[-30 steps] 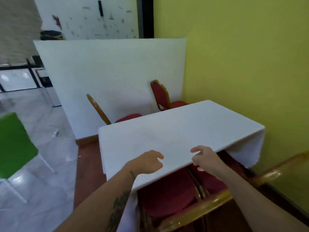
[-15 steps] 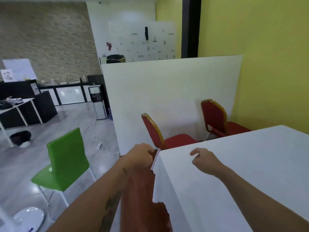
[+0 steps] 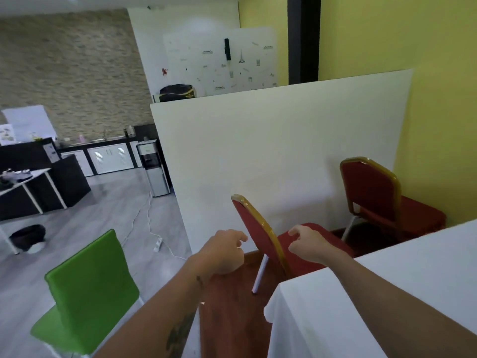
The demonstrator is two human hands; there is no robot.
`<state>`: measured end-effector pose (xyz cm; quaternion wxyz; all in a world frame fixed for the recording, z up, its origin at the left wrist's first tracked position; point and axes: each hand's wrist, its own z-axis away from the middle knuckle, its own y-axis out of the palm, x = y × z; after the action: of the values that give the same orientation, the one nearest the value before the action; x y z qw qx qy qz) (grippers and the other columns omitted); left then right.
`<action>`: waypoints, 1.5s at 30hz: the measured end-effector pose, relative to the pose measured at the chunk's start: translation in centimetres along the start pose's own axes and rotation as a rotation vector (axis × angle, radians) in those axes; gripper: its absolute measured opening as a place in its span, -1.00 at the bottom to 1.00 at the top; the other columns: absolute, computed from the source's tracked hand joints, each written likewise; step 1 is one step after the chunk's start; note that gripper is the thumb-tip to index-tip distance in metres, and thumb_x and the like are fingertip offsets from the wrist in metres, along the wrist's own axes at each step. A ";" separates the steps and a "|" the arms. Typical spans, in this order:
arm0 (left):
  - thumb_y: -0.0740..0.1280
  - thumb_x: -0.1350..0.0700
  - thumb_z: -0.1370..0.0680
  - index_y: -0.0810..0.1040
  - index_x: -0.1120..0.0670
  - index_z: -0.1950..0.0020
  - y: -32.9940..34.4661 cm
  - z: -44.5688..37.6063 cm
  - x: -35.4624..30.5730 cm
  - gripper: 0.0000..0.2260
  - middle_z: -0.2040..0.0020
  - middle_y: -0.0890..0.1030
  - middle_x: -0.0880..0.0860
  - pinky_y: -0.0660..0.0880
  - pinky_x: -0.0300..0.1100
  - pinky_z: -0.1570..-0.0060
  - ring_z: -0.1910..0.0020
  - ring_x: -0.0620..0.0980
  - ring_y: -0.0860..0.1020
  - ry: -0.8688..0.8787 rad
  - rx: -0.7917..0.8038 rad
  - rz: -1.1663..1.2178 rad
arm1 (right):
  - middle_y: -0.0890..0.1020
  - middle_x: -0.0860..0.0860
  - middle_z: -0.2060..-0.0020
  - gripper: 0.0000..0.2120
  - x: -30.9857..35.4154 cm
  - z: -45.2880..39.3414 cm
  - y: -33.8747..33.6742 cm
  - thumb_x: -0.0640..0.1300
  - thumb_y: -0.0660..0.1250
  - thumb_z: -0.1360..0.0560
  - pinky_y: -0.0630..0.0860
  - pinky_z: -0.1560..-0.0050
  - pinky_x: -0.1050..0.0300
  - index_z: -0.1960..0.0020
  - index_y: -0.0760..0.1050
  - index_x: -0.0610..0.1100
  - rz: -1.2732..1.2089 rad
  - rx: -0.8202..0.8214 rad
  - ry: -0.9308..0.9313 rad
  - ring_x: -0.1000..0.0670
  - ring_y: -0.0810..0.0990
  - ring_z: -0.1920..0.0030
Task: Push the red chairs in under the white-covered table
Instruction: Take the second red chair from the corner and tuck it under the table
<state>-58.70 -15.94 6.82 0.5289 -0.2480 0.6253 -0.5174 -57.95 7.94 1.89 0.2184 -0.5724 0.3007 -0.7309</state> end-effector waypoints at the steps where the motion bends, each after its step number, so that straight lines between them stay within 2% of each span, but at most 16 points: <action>1: 0.22 0.18 -0.62 0.46 -0.01 -0.50 -0.2 -2.1 0.5 -0.57 -0.43 0.54 0.04 0.48 -0.10 -0.32 -0.35 0.07 0.51 0.002 0.014 -0.024 | 0.50 -0.13 -0.42 -0.43 0.3 -1.9 0.0 -0.16 0.29 -0.48 0.50 -0.24 0.01 -0.49 0.40 -0.14 0.002 0.017 0.012 -0.15 0.48 -0.37; 5: 0.24 0.17 -0.63 0.43 0.00 -0.52 -1.4 -9.4 2.1 -0.56 -0.48 0.49 0.04 0.41 -0.10 -0.39 -0.42 0.06 0.45 0.011 0.042 -0.065 | 0.43 -0.17 -0.47 -0.42 2.3 -9.0 -0.2 -0.15 0.30 -0.55 0.45 -0.29 0.03 -0.55 0.32 -0.20 0.034 0.073 0.028 -0.18 0.43 -0.43; 10: 0.28 0.20 -0.58 0.40 0.02 -0.55 -2.0 -18.1 4.0 -0.49 -0.52 0.42 0.05 0.34 -0.07 -0.43 -0.48 0.09 0.38 0.053 0.089 -0.139 | 0.42 -0.16 -0.45 -0.41 3.3 -15.8 1.8 -0.20 0.28 -0.55 0.48 -0.03 0.08 -0.57 0.27 -0.15 0.068 0.147 0.091 -0.17 0.50 -0.35; 13: 0.29 0.16 -0.53 0.39 0.01 -0.54 -1.6 -23.4 5.2 -0.46 -0.50 0.40 0.08 0.41 0.06 -0.38 -0.42 0.16 0.40 0.107 0.141 -0.206 | 0.49 -0.12 -0.36 -0.40 3.4 -19.0 3.4 -0.14 0.32 -0.51 0.56 -0.12 0.00 -0.53 0.31 -0.12 0.077 0.166 0.148 -0.13 0.53 -0.27; 15: 0.29 0.14 -0.51 0.34 -0.01 -0.56 -0.9 -27.1 6.2 -0.41 -0.55 0.32 0.10 0.38 0.13 -0.38 -0.43 0.20 0.36 0.150 0.161 -0.269 | 0.52 -0.11 -0.31 -0.41 3.4 -21.1 4.5 -0.12 0.35 -0.52 0.57 -0.15 -0.02 -0.51 0.31 -0.13 0.088 0.163 0.181 -0.13 0.55 -0.24; 18: 0.30 0.12 -0.51 0.23 -0.02 -0.61 0.3 -32.5 7.8 -0.34 -0.63 0.14 0.13 0.21 0.19 -0.48 -0.57 0.22 0.15 0.219 0.200 -0.411 | 0.50 -0.12 -0.35 -0.34 3.7 -24.5 6.0 -0.03 0.39 -0.50 0.52 -0.25 -0.04 -0.54 0.27 -0.12 0.114 0.140 0.250 -0.15 0.52 -0.30; 20: 0.32 0.11 -0.52 0.21 -0.04 -0.63 1.0 -36.3 8.9 -0.32 -0.64 0.09 0.14 0.06 0.26 -0.52 -0.61 0.21 0.04 0.287 0.245 -0.531 | 0.45 -0.14 -0.42 -0.23 3.8 -26.9 6.9 0.04 0.42 -0.48 0.49 -0.30 -0.06 -0.59 0.19 -0.12 0.120 0.135 0.308 -0.18 0.48 -0.38; 21: 0.33 0.09 -0.52 0.23 -0.04 -0.62 1.2 -38.0 9.4 -0.33 -0.63 0.14 0.15 0.04 0.29 -0.52 -0.61 0.21 0.06 0.335 0.265 -0.598 | 0.44 -0.14 -0.45 -0.17 3.9 -27.8 7.3 0.08 0.44 -0.47 0.48 -0.31 -0.07 -0.61 0.16 -0.12 0.129 0.141 0.339 -0.18 0.46 -0.39; 23: 0.36 0.06 -0.50 0.36 -0.04 -0.53 1.5 -41.1 9.8 -0.42 -0.48 0.39 0.12 0.18 0.24 -0.46 -0.50 0.18 0.29 0.450 0.286 -0.676 | 0.46 -0.13 -0.43 -0.16 4.1 -29.2 7.9 0.12 0.45 -0.43 0.49 -0.29 -0.07 -0.60 0.21 -0.08 0.155 0.154 0.398 -0.18 0.49 -0.36; 25: 0.39 0.06 -0.48 0.51 -0.02 -0.35 1.4 -43.5 9.7 -0.57 -0.24 0.59 0.06 0.41 0.06 -0.28 -0.28 0.13 0.52 0.550 0.288 -0.689 | 0.55 -0.11 -0.33 -0.30 4.2 -29.9 8.4 0.11 0.44 -0.40 0.53 -0.26 -0.10 -0.48 0.37 -0.04 0.190 0.159 0.430 -0.18 0.55 -0.26; 27: 0.39 0.08 -0.45 0.57 -0.01 -0.21 1.5 -45.2 9.2 -0.67 -0.09 0.64 0.03 0.52 -0.03 -0.07 -0.11 0.10 0.61 0.619 0.339 -0.689 | 0.57 -0.10 -0.26 -0.43 4.3 -30.0 8.8 0.04 0.40 -0.43 0.54 -0.23 -0.09 -0.42 0.44 -0.04 0.206 0.159 0.449 -0.19 0.58 -0.21; 31: 0.33 0.08 -0.36 0.66 -0.03 -0.08 2.1 -46.6 8.3 -0.69 0.05 0.66 0.00 0.63 -0.01 0.00 0.06 0.06 0.63 0.681 0.477 -0.763 | 0.59 -0.13 -0.14 -0.60 4.4 -29.6 9.0 -0.11 0.32 -0.44 0.56 -0.13 -0.07 -0.27 0.53 -0.05 0.230 0.138 0.457 -0.23 0.59 -0.15; 37: 0.29 0.03 -0.32 0.62 0.00 0.07 3.8 -44.9 6.1 -0.76 0.16 0.59 -0.02 0.61 -0.05 0.11 0.19 0.05 0.57 0.787 0.513 -0.672 | 0.64 -0.10 -0.01 -0.72 3.1 -26.5 7.3 -0.18 0.29 -0.44 0.58 0.02 -0.03 -0.13 0.60 -0.10 0.262 0.097 0.506 -0.19 0.63 -0.02; 40: 0.33 0.03 -0.32 0.57 -0.06 0.11 5.4 -42.9 4.4 -0.84 0.17 0.59 -0.06 0.60 -0.05 0.13 0.16 0.05 0.60 0.878 0.549 -0.540 | 0.64 -0.08 0.00 -0.75 1.5 -23.6 6.5 -0.19 0.30 -0.46 0.59 0.00 -0.02 -0.10 0.61 -0.09 0.270 0.027 0.558 -0.17 0.63 -0.02; 43: 0.34 0.01 -0.34 0.60 -0.08 0.02 6.6 -41.3 2.5 -0.77 0.06 0.64 -0.04 0.61 0.00 0.03 0.07 0.07 0.61 0.967 0.585 -0.469 | 0.60 -0.03 0.12 -0.88 0.3 -21.5 5.9 -0.21 0.31 -0.47 0.54 0.12 0.06 0.05 0.56 -0.04 0.294 -0.012 0.627 -0.10 0.61 0.08; 45: 0.35 0.01 -0.35 0.60 -0.10 0.02 7.1 -41.3 1.5 -0.78 0.06 0.64 -0.06 0.62 0.03 0.00 0.07 0.06 0.62 1.006 0.611 -0.443 | 0.56 0.00 0.19 -0.90 0.0 -20.8 5.6 -0.22 0.31 -0.48 0.49 0.17 0.09 0.11 0.51 -0.02 0.296 -0.025 0.661 -0.08 0.59 0.13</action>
<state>-95.38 1.10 -4.16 0.0972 0.0644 0.5553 -0.8234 -78.24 7.88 -5.39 0.2059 -0.2582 0.4437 -0.8331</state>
